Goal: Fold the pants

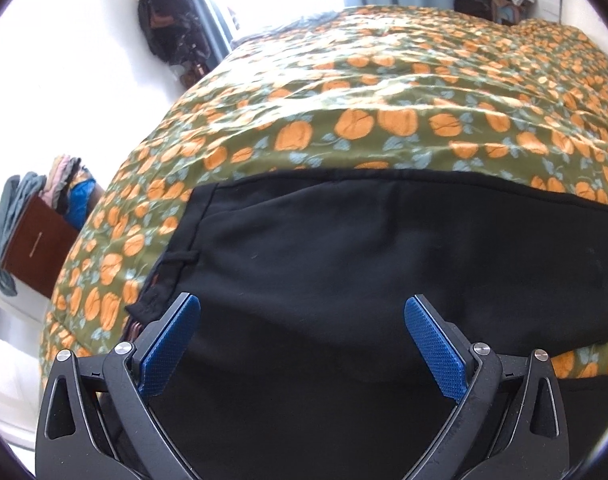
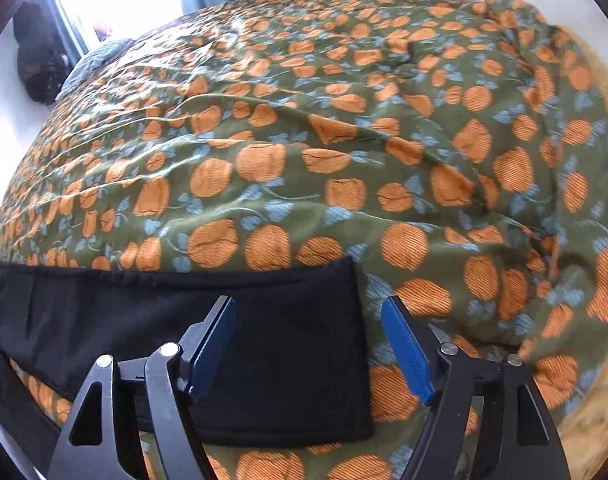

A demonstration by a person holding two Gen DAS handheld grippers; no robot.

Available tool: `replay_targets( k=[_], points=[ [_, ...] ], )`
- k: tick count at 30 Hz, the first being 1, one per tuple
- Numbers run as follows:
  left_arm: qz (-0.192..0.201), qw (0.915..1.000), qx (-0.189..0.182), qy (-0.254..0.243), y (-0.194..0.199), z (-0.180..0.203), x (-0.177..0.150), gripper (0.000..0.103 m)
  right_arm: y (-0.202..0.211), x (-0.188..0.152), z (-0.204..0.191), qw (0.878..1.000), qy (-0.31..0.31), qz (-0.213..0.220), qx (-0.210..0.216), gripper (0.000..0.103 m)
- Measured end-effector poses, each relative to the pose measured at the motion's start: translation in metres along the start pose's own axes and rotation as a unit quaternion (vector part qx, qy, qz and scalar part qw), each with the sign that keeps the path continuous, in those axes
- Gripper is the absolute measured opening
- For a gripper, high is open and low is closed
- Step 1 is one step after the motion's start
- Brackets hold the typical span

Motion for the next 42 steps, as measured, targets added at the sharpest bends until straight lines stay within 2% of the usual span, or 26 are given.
replay_targets(
  k=[1, 2, 3, 6, 8, 9, 10, 11, 13, 14, 15, 16, 18, 19, 20, 21, 24, 27, 28, 29, 31, 33, 35, 37, 40, 42],
  points=[
    [0.005, 0.9999, -0.010, -0.002, 0.000, 0.007, 0.002, 0.103, -0.004, -0.002, -0.011, 0.999, -0.012, -0.013, 0.039, 0.074],
    [0.008, 0.9997, -0.021, -0.005, 0.000, 0.015, 0.004, 0.102, -0.008, -0.008, -0.038, 0.991, -0.036, -0.034, 0.125, 0.074],
    [0.008, 0.9995, -0.029, -0.009, -0.003, 0.026, 0.005, 0.103, -0.009, -0.014, -0.057, 0.983, -0.047, -0.042, 0.171, 0.073],
    [-0.003, 0.9988, -0.043, -0.024, -0.016, 0.058, 0.002, 0.103, -0.016, -0.044, -0.150, 0.951, -0.053, -0.069, 0.296, 0.073],
    [-0.031, 0.9972, -0.046, -0.051, -0.034, 0.078, -0.005, 0.103, -0.028, -0.068, -0.200, 0.933, -0.052, -0.096, 0.342, 0.073],
    [-0.040, 0.9964, -0.028, -0.070, -0.045, 0.085, -0.010, 0.103, -0.040, -0.082, -0.221, 0.930, -0.047, -0.117, 0.345, 0.073],
    [-0.033, 0.9961, -0.017, -0.080, -0.051, 0.087, -0.010, 0.103, -0.050, -0.092, -0.229, 0.934, -0.036, -0.132, 0.331, 0.073],
    [-0.020, 0.9963, -0.009, -0.083, -0.055, 0.085, -0.007, 0.103, -0.061, -0.097, -0.232, 0.944, -0.016, -0.133, 0.302, 0.071],
    [-0.017, 0.9972, 0.016, -0.071, -0.062, 0.074, 0.001, 0.103, -0.067, -0.088, -0.214, 0.953, -0.021, -0.109, 0.284, 0.054],
    [-0.025, 0.9981, 0.022, -0.052, -0.065, 0.065, 0.006, 0.103, -0.069, -0.078, -0.188, 0.963, -0.049, -0.087, 0.250, 0.047],
    [-0.033, 0.9985, 0.025, -0.035, -0.066, 0.058, 0.007, 0.103, -0.068, -0.070, -0.162, 0.973, -0.066, -0.065, 0.209, 0.047],
    [-0.040, 0.9987, 0.027, -0.018, -0.066, 0.050, 0.009, 0.103, -0.063, -0.061, -0.129, 0.986, -0.065, -0.041, 0.145, 0.048],
    [-0.042, 0.9989, 0.018, 0.011, -0.054, 0.037, 0.009, 0.102, -0.047, -0.059, -0.096, 0.996, -0.043, -0.032, 0.076, 0.051],
    [-0.034, 0.9992, 0.007, 0.017, -0.043, 0.034, 0.008, 0.102, -0.032, -0.063, -0.086, 0.997, -0.038, -0.029, 0.063, 0.054],
    [-0.024, 0.9995, -0.009, 0.017, -0.028, 0.035, 0.004, 0.102, -0.017, -0.068, -0.084, 0.997, -0.035, -0.024, 0.065, 0.063],
    [-0.015, 0.9995, -0.025, 0.013, -0.012, 0.037, -0.002, 0.102, -0.001, -0.076, -0.085, 0.997, -0.031, -0.018, 0.076, 0.067],
    [-0.013, 0.9969, -0.076, -0.014, 0.026, 0.058, -0.031, 0.102, 0.044, -0.128, -0.097, 0.990, -0.035, -0.040, 0.132, 0.068],
    [-0.030, 0.9919, -0.115, -0.044, 0.054, 0.078, -0.073, 0.102, 0.061, -0.190, -0.096, 0.975, -0.093, -0.086, 0.184, 0.068],
    [-0.042, 0.9910, -0.114, -0.056, 0.058, 0.082, -0.088, 0.102, 0.063, -0.212, -0.088, 0.972, -0.113, -0.101, 0.181, 0.068],
    [-0.051, 0.9907, -0.108, -0.065, 0.058, 0.082, -0.099, 0.102, 0.063, -0.235, -0.077, 0.972, -0.127, -0.116, 0.160, 0.068],
    [-0.069, 0.9913, -0.080, -0.078, 0.057, 0.075, -0.125, 0.103, 0.070, -0.264, -0.042, 0.973, -0.162, -0.116, 0.117, 0.068],
    [-0.069, 0.9928, -0.084, -0.050, 0.057, 0.057, -0.134, 0.103, 0.087, -0.278, -0.001, 0.971, -0.206, -0.087, 0.082, 0.064],
    [-0.074, 0.9937, -0.079, -0.027, 0.057, 0.045, -0.134, 0.103, 0.098, -0.283, 0.030, 0.974, -0.211, -0.081, 0.014, 0.064],
    [-0.080, 0.9943, -0.067, -0.020, 0.057, 0.038, -0.128, 0.103, 0.109, -0.279, 0.040, 0.976, -0.203, -0.074, -0.020, 0.064],
    [-0.070, 0.9952, -0.068, 0.000, 0.061, 0.032, -0.116, 0.102, 0.121, -0.265, 0.019, 0.982, -0.175, -0.062, -0.012, 0.065],
    [-0.069, 0.9950, -0.073, 0.002, 0.059, 0.037, -0.111, 0.102, 0.121, -0.257, -0.002, 0.983, -0.170, -0.062, 0.042, 0.070]
  ],
)
Point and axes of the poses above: each gripper's, at about its wrist camera, not at the fingertips, and y roughly against the way its jaws point, z to its right, x to its top, the point moved 7 cm from there along -y, roughly the way its jaws point, and after that the axes turned 6 degrees about z, right-handed, at the moved point
